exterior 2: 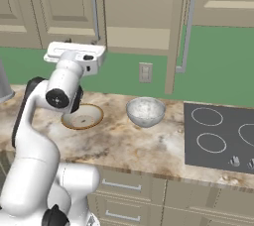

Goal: Open the cabinet. Pick the bowls from the counter and place them in the cabinet. Then close the cabinet.

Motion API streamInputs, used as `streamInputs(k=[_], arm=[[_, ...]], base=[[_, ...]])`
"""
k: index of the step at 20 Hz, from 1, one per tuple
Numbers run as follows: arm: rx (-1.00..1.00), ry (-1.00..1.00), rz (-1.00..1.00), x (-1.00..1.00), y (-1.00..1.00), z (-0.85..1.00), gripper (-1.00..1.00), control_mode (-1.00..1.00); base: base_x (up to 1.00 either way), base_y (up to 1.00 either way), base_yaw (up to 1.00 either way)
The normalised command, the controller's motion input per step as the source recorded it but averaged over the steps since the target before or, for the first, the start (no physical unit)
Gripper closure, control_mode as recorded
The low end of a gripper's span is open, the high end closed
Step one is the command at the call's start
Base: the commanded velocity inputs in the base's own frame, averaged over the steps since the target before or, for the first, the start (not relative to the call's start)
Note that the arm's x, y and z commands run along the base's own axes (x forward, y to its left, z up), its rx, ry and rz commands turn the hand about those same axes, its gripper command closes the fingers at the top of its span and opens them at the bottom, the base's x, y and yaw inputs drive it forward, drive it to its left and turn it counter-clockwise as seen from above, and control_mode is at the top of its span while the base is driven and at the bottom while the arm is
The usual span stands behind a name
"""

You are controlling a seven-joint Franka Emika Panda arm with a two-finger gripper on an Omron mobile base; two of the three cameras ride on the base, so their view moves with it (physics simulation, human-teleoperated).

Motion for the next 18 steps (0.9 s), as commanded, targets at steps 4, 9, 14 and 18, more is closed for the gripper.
streamInputs(k=[4,9,14,18], arm=[[0.0,0.0,-0.04,0.59,0.0,0.0,-1.0,-1.0],[0.0,0.0,-0.04,0.5,0.0,0.0,-1.0,-1.0],[0.0,0.0,0.0,0.3,-0.01,-0.02,-1.0,-1.0],[0.0,0.0,0.0,0.43,0.0,-0.04,-1.0,-1.0]], base=[[0.0,0.0,0.0],[0.0,0.0,0.0],[0.0,0.0,0.0],[0.0,0.0,0.0]])
